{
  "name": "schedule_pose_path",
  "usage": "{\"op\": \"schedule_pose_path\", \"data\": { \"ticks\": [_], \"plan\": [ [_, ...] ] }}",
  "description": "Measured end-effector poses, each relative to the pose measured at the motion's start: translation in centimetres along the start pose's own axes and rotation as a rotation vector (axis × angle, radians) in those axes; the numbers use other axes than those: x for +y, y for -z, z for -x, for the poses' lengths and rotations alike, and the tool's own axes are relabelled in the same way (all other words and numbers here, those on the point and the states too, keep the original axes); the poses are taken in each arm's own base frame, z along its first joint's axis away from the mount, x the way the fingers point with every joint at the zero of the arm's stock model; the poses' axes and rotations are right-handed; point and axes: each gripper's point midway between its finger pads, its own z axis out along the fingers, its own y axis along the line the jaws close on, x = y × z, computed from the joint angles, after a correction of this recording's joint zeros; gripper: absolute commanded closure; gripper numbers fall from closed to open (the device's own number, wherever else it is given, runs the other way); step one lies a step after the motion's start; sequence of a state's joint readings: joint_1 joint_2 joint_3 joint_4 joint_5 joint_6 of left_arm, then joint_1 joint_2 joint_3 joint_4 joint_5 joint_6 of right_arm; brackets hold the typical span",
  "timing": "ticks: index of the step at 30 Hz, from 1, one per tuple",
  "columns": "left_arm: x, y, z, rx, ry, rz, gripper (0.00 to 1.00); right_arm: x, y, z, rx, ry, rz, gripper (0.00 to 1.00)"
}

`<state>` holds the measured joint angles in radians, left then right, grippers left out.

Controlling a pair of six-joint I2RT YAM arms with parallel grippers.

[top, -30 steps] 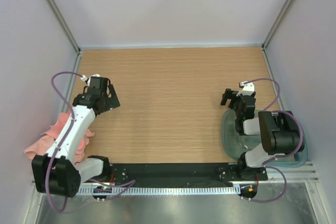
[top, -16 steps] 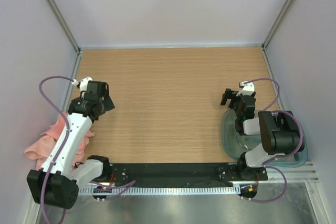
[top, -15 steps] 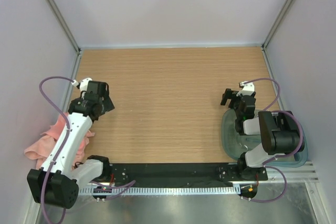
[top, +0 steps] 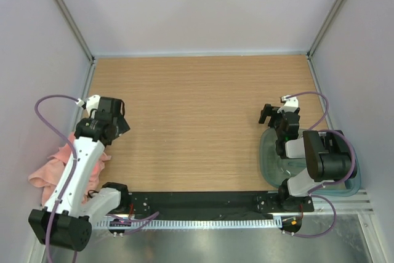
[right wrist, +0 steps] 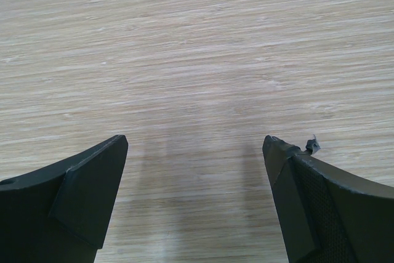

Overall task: Roll the towels
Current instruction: Move the towel to the center of the board

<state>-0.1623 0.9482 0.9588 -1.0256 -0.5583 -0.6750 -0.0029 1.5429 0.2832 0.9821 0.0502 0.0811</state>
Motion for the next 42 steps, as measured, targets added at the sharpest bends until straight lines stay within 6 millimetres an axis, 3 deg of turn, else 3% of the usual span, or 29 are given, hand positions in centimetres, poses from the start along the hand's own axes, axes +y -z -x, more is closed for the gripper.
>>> {"op": "schedule_pose_path", "data": {
  "ticks": [5, 11, 22, 28, 32, 35, 36, 38, 42],
  "plan": [
    [-0.2, -0.2, -1.2, 0.116, 0.025, 0.072, 0.00, 0.0, 0.0, 0.0, 0.000, 0.000, 0.000, 0.00],
    [1.3, -0.7, -3.0, 0.206, 0.043, 0.171, 0.00, 0.0, 0.0, 0.0, 0.000, 0.000, 0.000, 0.00],
    [4.9, -6.9, -3.0, 0.375, 0.161, 0.297, 0.00, 0.0, 0.0, -0.1, 0.003, 0.000, 0.000, 0.00],
    [5.2, -9.2, -3.7, 0.433, 0.182, 0.284, 0.02, 0.0, 0.0, -0.1, 0.003, 0.000, 0.000, 0.00],
    [5.5, -10.7, -4.3, 0.486, 0.225, 0.286, 0.17, 0.0, 0.0, -0.1, 0.003, 0.000, 0.000, 0.00],
    [5.2, -11.6, -4.8, 0.517, 0.233, 0.278, 0.42, 0.0, 0.0, -0.1, 0.003, 0.000, 0.000, 0.00],
    [5.1, -11.7, -4.9, 0.523, 0.233, 0.275, 0.60, 0.0, 0.0, -0.1, 0.003, 0.000, 0.000, 0.00],
    [4.8, -11.9, -4.7, 0.523, 0.239, 0.267, 0.81, 0.0, 0.0, -0.1, 0.003, 0.000, 0.000, 0.00],
    [4.3, -11.9, -3.5, 0.497, 0.247, 0.245, 0.99, 0.0, 0.0, -0.1, 0.003, 0.000, 0.000, 0.00]
  ]
}}
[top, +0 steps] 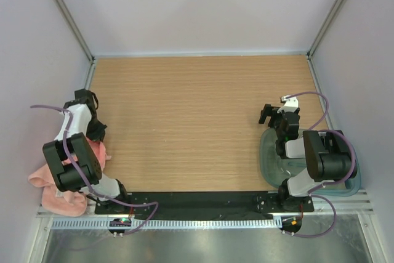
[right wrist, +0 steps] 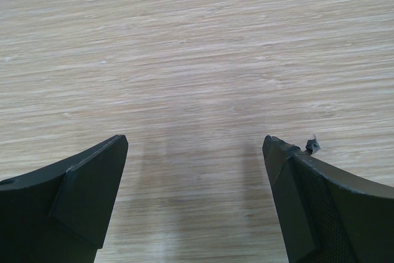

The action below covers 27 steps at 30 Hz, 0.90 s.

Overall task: Roll the towels
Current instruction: Move the towel to the center of the board

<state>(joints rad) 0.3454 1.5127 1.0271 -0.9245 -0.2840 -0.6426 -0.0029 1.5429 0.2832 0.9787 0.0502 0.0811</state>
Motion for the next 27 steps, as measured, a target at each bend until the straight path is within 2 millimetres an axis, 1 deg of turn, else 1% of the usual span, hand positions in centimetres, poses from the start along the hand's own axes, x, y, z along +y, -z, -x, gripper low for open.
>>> {"op": "schedule_pose_path", "data": {
  "ticks": [3, 5, 7, 10, 12, 14, 15, 17, 19, 20, 21, 22, 23, 24, 26, 27],
  "plan": [
    [-0.7, 1.2, 0.7, -0.036, -0.012, -0.017, 1.00, 0.0, 0.0, 0.0, 0.000, 0.000, 0.000, 0.00],
    [-2.1, 3.0, 1.1, -0.087, -0.044, -0.044, 1.00, 0.0, 0.0, 0.0, 0.000, 0.000, 0.000, 0.00],
    [-4.4, 5.6, 1.2, -0.142, -0.096, -0.089, 1.00, 0.0, 0.0, 0.0, 0.000, 0.000, 0.000, 0.00],
    [-9.0, 10.0, 0.5, -0.217, -0.168, -0.195, 1.00, 0.0, 0.0, 0.0, 0.000, 0.000, 0.000, 0.00],
    [-12.6, 13.3, -0.6, -0.248, -0.214, -0.282, 1.00, 0.0, 0.0, 0.0, 0.000, 0.000, 0.000, 0.00],
    [-16.3, 16.1, -2.3, -0.262, -0.266, -0.358, 1.00, 0.0, 0.0, 0.0, 0.000, 0.000, 0.000, 0.00],
    [-17.7, 17.0, -3.0, -0.265, -0.283, -0.384, 1.00, 0.0, 0.0, 0.0, 0.000, 0.000, 0.000, 0.00],
    [-21.3, 18.7, -5.2, -0.259, -0.333, -0.427, 1.00, 0.0, 0.0, 0.0, 0.000, 0.000, -0.002, 0.00],
    [-24.8, 19.6, -7.6, -0.244, -0.383, -0.457, 1.00, -0.1, 0.0, 0.0, 0.000, 0.000, -0.004, 0.00],
    [-26.7, 20.0, -9.0, -0.233, -0.411, -0.471, 0.98, -0.1, 0.0, 0.0, -0.001, 0.000, -0.006, 0.00],
    [-28.6, 20.0, -10.4, -0.222, -0.434, -0.486, 0.92, -0.1, 0.0, 0.0, -0.001, 0.000, -0.007, 0.00],
    [-30.3, 20.0, -11.9, -0.210, -0.461, -0.496, 0.68, -0.1, 0.0, 0.0, -0.001, 0.000, -0.008, 0.00],
    [-31.6, 19.8, -13.0, -0.203, -0.489, -0.504, 0.51, -0.1, 0.0, 0.0, -0.001, 0.000, -0.008, 0.00],
    [-33.0, 19.3, -14.6, -0.190, -0.520, -0.512, 0.38, -0.1, 0.0, 0.0, -0.001, 0.000, -0.008, 0.00],
    [-34.8, 18.3, -17.5, -0.149, -0.571, -0.515, 0.19, -0.2, 0.0, 0.0, -0.001, 0.000, -0.009, 0.00],
    [-35.4, 17.8, -18.6, -0.138, -0.597, -0.515, 0.15, -0.2, 0.0, 0.0, -0.001, 0.000, -0.009, 0.00]
  ]
}}
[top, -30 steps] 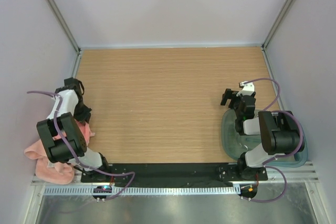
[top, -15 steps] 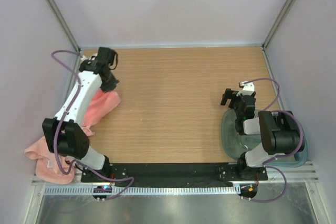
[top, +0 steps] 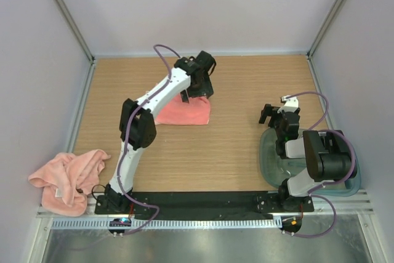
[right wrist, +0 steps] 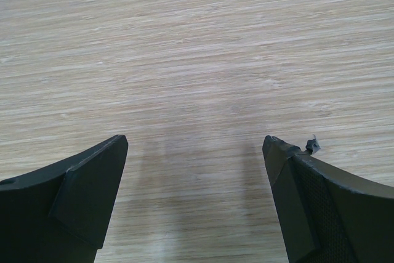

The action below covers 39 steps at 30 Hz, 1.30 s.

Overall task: Roll the towels
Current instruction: Move the towel to the center of the board, then flatten the towel

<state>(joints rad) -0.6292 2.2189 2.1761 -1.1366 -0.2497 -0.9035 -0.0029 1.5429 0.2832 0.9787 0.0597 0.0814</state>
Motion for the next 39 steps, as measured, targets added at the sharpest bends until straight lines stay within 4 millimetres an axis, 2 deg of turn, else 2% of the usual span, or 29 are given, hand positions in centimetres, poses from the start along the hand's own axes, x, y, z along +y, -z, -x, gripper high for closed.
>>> {"op": "schedule_pose_path", "data": {
  "ticks": [2, 4, 7, 8, 10, 12, 14, 17, 18, 20, 22, 24, 26, 27, 30, 31, 33, 36, 39],
  "plan": [
    [-1.0, -1.0, -1.4, 0.031, -0.031, -0.007, 0.09, 0.0, 0.0, 0.0, 0.000, 0.000, -0.001, 0.00],
    [-1.3, -0.9, -2.2, 0.046, -0.058, -0.014, 0.06, 0.0, 0.0, 0.0, 0.000, 0.002, -0.009, 0.00],
    [-0.7, 0.1, -1.7, 0.027, -0.077, -0.019, 0.06, 0.4, 0.1, -0.1, 0.031, 0.017, -0.029, 0.00],
    [-0.3, 0.6, -1.3, 0.016, -0.079, -0.020, 0.06, 0.7, -0.1, 0.4, 0.050, 0.026, -0.037, 0.00],
    [1.1, 2.0, -0.4, -0.008, -0.077, -0.021, 0.06, 1.3, -0.7, 2.7, 0.057, 0.033, -0.044, 0.00],
    [2.9, 3.3, 0.5, -0.029, -0.063, -0.024, 0.07, 2.4, -1.4, 7.1, 0.022, 0.021, -0.032, 0.00],
    [5.6, 4.8, 1.6, -0.059, -0.033, -0.016, 0.07, 3.9, -1.4, 13.1, -0.040, -0.020, -0.007, 0.00],
    [8.9, 6.2, 3.0, -0.103, 0.004, -0.003, 0.07, 5.9, 0.5, 20.7, -0.114, -0.122, 0.054, 0.00],
    [10.0, 6.6, 3.5, -0.118, 0.014, 0.002, 0.06, 6.6, 1.4, 22.7, -0.136, -0.166, 0.082, 0.00],
    [11.9, 6.6, 4.4, -0.145, 0.036, 0.010, 0.06, 8.1, 2.9, 24.8, -0.155, -0.238, 0.155, 0.00],
    [13.4, 6.0, 4.7, -0.144, 0.054, 0.027, 0.07, 10.2, 3.5, 24.1, -0.103, -0.301, 0.241, 0.00],
    [15.0, 4.7, 5.1, -0.133, 0.074, 0.044, 0.08, 13.5, 3.1, 20.9, 0.030, -0.339, 0.312, 0.05],
    [16.4, 3.1, 5.3, -0.111, 0.089, 0.062, 0.07, 16.6, 2.5, 16.4, 0.187, -0.345, 0.348, 0.10],
    [16.9, 2.3, 5.3, -0.100, 0.091, 0.070, 0.07, 18.3, 2.4, 13.0, 0.297, -0.343, 0.356, 0.15],
    [18.1, -0.1, 6.0, -0.080, 0.096, 0.082, 0.07, 20.9, 2.8, 5.4, 0.541, -0.333, 0.346, 0.22],
    [18.3, -0.9, 6.2, -0.072, 0.093, 0.081, 0.07, 21.4, 3.1, 3.4, 0.607, -0.330, 0.336, 0.23],
    [18.4, -2.5, 6.7, -0.059, 0.087, 0.078, 0.08, 22.0, 3.6, 0.5, 0.698, -0.328, 0.314, 0.24],
    [17.7, -4.6, 8.0, -0.051, 0.081, 0.053, 0.08, 23.0, 3.9, -1.2, 0.761, -0.321, 0.304, 0.24],
    [16.9, -6.7, 9.8, -0.061, 0.080, 0.026, 0.08, 24.4, 3.7, -1.1, 0.767, -0.317, 0.321, 0.25]
  ]
}}
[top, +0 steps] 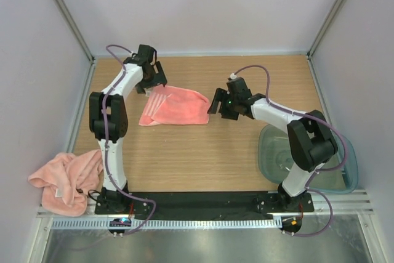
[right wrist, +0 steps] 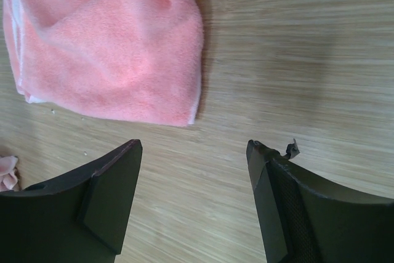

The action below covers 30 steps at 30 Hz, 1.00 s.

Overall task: Roll the towels
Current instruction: Flatten the towel

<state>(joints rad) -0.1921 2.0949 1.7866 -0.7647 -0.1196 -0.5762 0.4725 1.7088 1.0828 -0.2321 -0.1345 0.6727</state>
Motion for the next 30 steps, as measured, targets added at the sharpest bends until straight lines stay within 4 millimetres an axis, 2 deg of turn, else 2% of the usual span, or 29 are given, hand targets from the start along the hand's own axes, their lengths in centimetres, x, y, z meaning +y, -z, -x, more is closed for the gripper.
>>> {"op": "schedule_pose_path", "data": {
  "ticks": [5, 7, 10, 11, 13, 14, 16, 17, 19, 20, 25, 28, 29, 30],
  "plan": [
    [-1.1, -3.9, 2.1, -0.006, 0.003, -0.018, 0.09, 1.6, -0.1, -0.4, 0.009, 0.019, 0.027, 0.24],
    [-1.2, -5.4, 2.1, 0.007, 0.004, -0.021, 0.09, 1.8, -0.2, -0.8, 0.016, 0.026, 0.029, 0.24],
    [-1.1, -7.3, 1.5, 0.037, 0.001, -0.017, 0.15, 1.8, -0.4, -1.2, 0.027, 0.035, 0.026, 0.24],
    [-1.0, -7.5, 1.5, 0.040, -0.006, -0.013, 0.23, 1.7, -0.5, -1.3, 0.031, 0.038, 0.023, 0.24],
    [-1.5, -7.3, 1.9, 0.032, -0.005, -0.034, 0.32, 1.4, -0.8, -1.6, 0.042, 0.045, 0.014, 0.24],
    [-1.6, -7.3, 1.8, 0.036, -0.007, -0.042, 0.39, 1.2, -1.1, -1.8, 0.049, 0.048, 0.007, 0.24],
    [-1.8, -7.5, 1.4, 0.050, -0.009, -0.055, 0.48, 1.0, -1.8, -2.1, 0.062, 0.051, -0.005, 0.24],
    [-1.7, -7.8, 1.2, 0.053, -0.009, -0.059, 0.59, 0.7, -2.3, -2.3, 0.071, 0.052, -0.013, 0.25],
    [-1.9, -7.9, 1.1, 0.053, -0.005, -0.074, 0.68, 0.5, -3.2, -2.6, 0.089, 0.058, -0.024, 0.26],
    [-2.1, -7.9, 1.0, 0.053, -0.004, -0.086, 0.76, 0.3, -3.7, -2.9, 0.100, 0.060, -0.030, 0.28],
    [-2.3, -8.0, 0.6, 0.060, 0.004, -0.112, 1.00, 1.6, -4.9, -2.7, 0.110, 0.082, -0.005, 0.36],
    [-2.5, -7.8, 0.5, 0.061, 0.005, -0.126, 1.00, 2.6, -5.4, -3.3, 0.124, 0.103, 0.012, 0.50],
    [-2.5, -7.7, 0.3, 0.066, 0.009, -0.130, 1.00, 3.0, -5.5, -3.8, 0.133, 0.112, 0.020, 0.70],
    [-2.5, -7.5, 0.0, 0.074, 0.013, -0.135, 1.00, 3.2, -5.6, -4.2, 0.144, 0.112, 0.026, 0.78]
  ]
}}
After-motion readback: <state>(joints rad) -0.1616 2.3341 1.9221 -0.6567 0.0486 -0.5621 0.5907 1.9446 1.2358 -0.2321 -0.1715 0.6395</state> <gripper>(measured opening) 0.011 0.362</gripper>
